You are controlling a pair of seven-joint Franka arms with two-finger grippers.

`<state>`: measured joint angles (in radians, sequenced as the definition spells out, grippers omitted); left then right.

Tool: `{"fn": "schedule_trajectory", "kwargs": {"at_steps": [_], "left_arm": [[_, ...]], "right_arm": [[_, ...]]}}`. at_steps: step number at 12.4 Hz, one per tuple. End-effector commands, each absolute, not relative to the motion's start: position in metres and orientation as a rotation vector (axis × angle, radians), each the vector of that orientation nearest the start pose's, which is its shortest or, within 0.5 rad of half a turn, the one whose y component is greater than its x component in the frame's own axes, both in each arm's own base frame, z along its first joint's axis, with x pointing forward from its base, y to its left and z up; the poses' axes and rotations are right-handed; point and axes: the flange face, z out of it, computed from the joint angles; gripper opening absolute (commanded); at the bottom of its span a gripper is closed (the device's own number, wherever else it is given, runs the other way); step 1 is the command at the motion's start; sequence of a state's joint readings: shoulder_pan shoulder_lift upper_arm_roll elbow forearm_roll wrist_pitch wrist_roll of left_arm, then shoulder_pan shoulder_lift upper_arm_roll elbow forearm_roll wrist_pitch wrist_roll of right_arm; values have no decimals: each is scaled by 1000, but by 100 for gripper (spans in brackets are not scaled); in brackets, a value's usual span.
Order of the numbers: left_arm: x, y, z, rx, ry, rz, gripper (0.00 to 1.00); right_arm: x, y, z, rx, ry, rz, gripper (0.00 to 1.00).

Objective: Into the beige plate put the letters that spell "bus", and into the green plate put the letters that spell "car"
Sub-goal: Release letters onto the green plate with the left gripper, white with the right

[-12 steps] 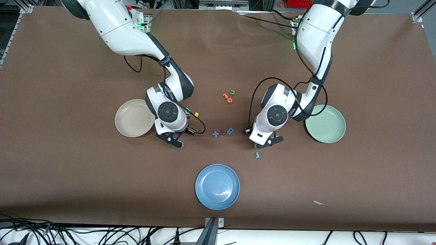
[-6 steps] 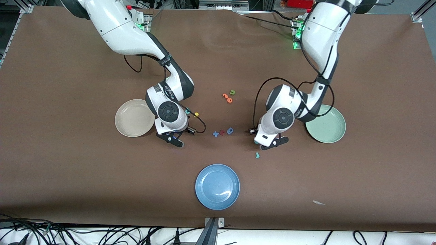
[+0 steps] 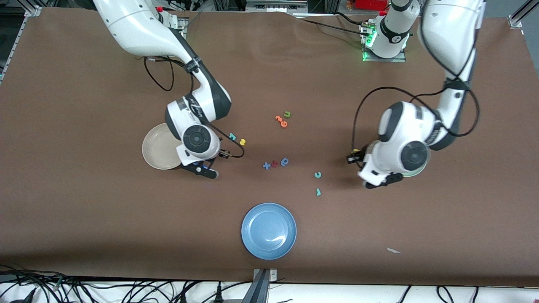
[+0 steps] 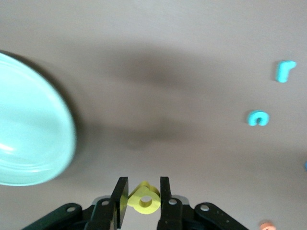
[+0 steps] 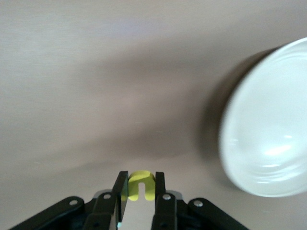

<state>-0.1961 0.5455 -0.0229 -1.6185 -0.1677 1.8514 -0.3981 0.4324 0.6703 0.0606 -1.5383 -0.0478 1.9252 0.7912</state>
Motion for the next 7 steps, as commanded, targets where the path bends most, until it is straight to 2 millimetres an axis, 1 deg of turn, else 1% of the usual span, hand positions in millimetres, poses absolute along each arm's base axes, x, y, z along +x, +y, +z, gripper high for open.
{"fn": "schedule_trajectory", "kwargs": {"at_steps": [1,2,3,4,5,6,7], "left_arm": [[632,-94,283,-3153,-287,597,14],[633,-73,279,-3133,-237,593,14],[634,-60,273,-3126,-211,598,15],[635,-48,264,-3115,-201,609,15],[635,-40,258,-3106,-189,615,15],[635,-31,247,-3089,-180,630,15],[636,-24,241,-3076,-166,615,16]], "right_arm": [[590,257,245,-3288,323,463,21],[585,236,239,-3290,279,493,21],[585,215,232,-3288,239,513,21],[582,197,223,-3279,207,534,21],[578,185,215,-3259,207,550,21],[576,178,211,-3237,221,555,23],[574,179,210,-3230,244,569,51]]}}
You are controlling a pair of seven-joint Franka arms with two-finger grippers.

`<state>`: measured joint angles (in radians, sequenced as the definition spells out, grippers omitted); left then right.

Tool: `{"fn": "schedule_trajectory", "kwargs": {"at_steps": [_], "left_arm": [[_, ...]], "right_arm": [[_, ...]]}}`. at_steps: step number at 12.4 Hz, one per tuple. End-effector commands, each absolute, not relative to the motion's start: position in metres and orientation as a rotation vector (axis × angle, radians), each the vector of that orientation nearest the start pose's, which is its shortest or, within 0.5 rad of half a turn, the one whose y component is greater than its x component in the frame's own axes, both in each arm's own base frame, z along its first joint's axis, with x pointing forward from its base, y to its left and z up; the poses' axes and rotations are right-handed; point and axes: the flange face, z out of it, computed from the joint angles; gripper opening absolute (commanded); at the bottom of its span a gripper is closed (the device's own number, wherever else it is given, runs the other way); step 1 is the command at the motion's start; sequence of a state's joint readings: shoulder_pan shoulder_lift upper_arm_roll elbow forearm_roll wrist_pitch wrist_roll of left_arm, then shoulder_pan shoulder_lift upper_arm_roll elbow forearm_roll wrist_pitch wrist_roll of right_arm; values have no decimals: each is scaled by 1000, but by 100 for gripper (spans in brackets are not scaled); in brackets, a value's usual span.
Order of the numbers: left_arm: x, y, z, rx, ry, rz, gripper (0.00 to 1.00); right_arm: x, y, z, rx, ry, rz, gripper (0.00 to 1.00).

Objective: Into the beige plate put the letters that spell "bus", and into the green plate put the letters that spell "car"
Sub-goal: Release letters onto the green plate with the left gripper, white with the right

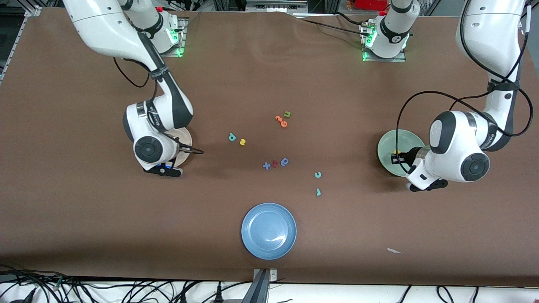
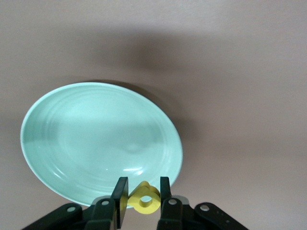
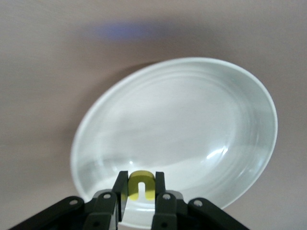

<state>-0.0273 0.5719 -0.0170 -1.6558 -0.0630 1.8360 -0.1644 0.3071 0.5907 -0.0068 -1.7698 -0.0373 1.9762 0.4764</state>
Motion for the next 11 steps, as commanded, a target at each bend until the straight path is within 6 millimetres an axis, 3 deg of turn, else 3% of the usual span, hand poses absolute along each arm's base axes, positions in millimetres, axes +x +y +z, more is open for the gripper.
{"fn": "schedule_trajectory", "kwargs": {"at_steps": [1,2,3,4,6,7,9,11], "left_arm": [[635,-22,235,-3075,-161,627,23],[635,-22,235,-3075,-161,627,34],[635,-21,235,-3075,-163,627,46],[635,-20,236,-3077,-161,625,67],[637,-21,240,-3082,-147,613,94],[639,-24,245,-3086,-146,597,99],[643,-35,258,-3099,-171,565,100],[642,-64,266,-3102,-205,546,100]], "right_arm": [[575,178,210,-3221,262,572,93],[577,182,216,-3201,281,565,100],[577,186,223,-3198,298,554,100],[577,196,228,-3198,365,537,100],[568,243,240,-3174,465,492,100],[564,263,241,-3153,559,458,100],[552,303,241,-3104,717,382,99],[527,351,235,-3103,776,322,90]]}}
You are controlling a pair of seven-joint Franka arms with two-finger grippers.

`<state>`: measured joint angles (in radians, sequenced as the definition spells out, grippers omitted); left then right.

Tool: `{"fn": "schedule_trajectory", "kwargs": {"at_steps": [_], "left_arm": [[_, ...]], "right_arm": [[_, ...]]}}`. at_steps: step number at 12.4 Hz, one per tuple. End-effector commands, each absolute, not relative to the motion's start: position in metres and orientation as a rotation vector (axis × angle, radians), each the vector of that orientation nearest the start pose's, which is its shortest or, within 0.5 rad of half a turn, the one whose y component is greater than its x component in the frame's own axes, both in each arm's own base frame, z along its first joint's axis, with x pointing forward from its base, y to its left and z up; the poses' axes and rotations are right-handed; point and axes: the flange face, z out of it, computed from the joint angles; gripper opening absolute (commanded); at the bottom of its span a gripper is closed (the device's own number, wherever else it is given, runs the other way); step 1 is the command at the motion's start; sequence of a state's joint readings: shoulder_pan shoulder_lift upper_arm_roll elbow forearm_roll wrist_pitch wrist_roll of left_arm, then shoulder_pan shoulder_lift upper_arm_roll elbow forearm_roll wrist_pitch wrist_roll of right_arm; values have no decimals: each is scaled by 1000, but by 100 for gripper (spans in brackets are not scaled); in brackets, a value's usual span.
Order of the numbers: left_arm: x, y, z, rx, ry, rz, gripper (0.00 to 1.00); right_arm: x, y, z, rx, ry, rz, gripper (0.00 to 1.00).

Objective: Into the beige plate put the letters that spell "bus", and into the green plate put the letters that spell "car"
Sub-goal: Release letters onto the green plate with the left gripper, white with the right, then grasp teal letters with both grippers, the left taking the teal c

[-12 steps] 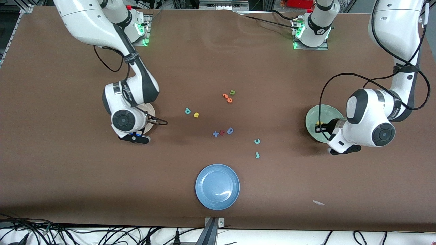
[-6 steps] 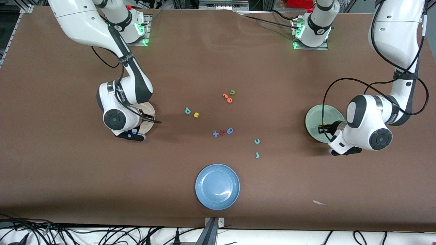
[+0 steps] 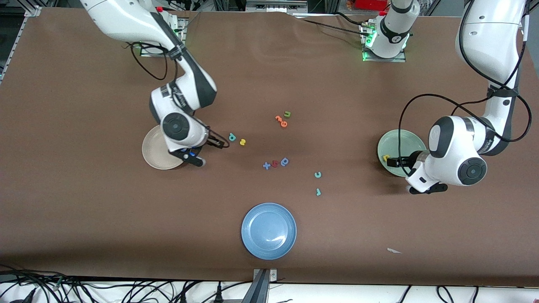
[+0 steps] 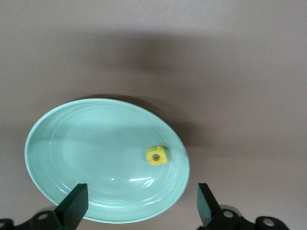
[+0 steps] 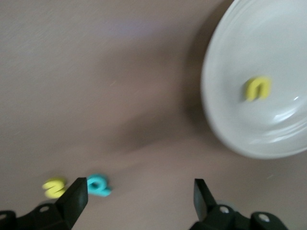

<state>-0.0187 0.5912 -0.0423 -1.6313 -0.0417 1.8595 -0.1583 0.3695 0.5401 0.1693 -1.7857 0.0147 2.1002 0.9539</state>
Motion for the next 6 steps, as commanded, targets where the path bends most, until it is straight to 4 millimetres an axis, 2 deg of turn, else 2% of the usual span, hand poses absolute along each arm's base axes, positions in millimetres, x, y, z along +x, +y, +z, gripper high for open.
{"fn": "schedule_trajectory", "kwargs": {"at_steps": [1,3,6], "left_arm": [[643,-80,267,-3102,-258,531,100],[646,-123,272,-3134,-377,432,100],[641,-194,268,-3159,-578,358,99]], "right_arm": [[520,361,221,-3087,871,306,82],[522,360,214,-3011,1125,286,73],[518,357,201,-2929,1336,264,70]]}}
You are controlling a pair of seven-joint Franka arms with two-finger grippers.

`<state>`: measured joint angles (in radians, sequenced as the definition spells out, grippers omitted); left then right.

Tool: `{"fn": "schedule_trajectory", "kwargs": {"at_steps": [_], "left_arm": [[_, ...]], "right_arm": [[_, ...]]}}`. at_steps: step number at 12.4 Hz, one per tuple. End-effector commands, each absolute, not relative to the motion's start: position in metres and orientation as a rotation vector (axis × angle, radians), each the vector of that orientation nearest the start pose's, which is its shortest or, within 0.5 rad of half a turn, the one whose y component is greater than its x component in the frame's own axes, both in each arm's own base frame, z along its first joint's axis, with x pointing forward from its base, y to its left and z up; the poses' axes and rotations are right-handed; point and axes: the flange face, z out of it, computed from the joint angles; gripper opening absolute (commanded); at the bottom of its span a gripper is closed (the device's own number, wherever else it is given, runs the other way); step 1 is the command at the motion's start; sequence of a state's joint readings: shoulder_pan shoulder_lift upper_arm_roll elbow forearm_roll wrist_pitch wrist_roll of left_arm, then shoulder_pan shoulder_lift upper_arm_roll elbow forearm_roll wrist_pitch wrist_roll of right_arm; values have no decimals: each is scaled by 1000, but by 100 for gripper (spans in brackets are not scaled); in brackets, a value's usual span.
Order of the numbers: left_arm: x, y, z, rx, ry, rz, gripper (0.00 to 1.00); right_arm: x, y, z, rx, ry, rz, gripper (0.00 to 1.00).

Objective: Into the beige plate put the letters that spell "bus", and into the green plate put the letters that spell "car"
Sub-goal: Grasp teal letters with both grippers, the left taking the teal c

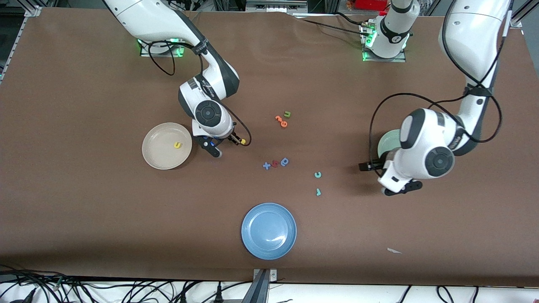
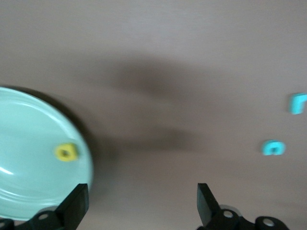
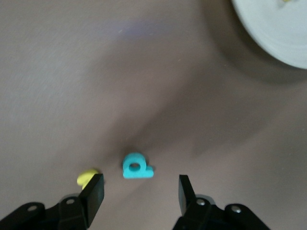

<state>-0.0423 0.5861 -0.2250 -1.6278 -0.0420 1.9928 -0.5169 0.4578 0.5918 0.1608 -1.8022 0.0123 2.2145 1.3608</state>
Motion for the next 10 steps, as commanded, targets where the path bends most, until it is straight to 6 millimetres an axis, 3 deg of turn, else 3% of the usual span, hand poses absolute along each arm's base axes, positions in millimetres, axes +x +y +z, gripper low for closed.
{"fn": "schedule_trajectory", "kwargs": {"at_steps": [1,2,6,8,10], "left_arm": [[641,-215,263,-3177,-615,296,99],[638,-237,257,-3190,-624,263,99],[620,-277,218,-3185,-551,308,99],[623,-285,208,-3196,-539,293,91],[616,-306,193,-3210,-498,280,90]], "right_arm": [[515,353,193,-2921,1355,263,70],[514,353,191,-2911,1354,252,70],[507,355,180,-2915,1347,255,69],[502,363,179,-2919,1325,249,66],[499,369,176,-2889,1369,230,66]]}}
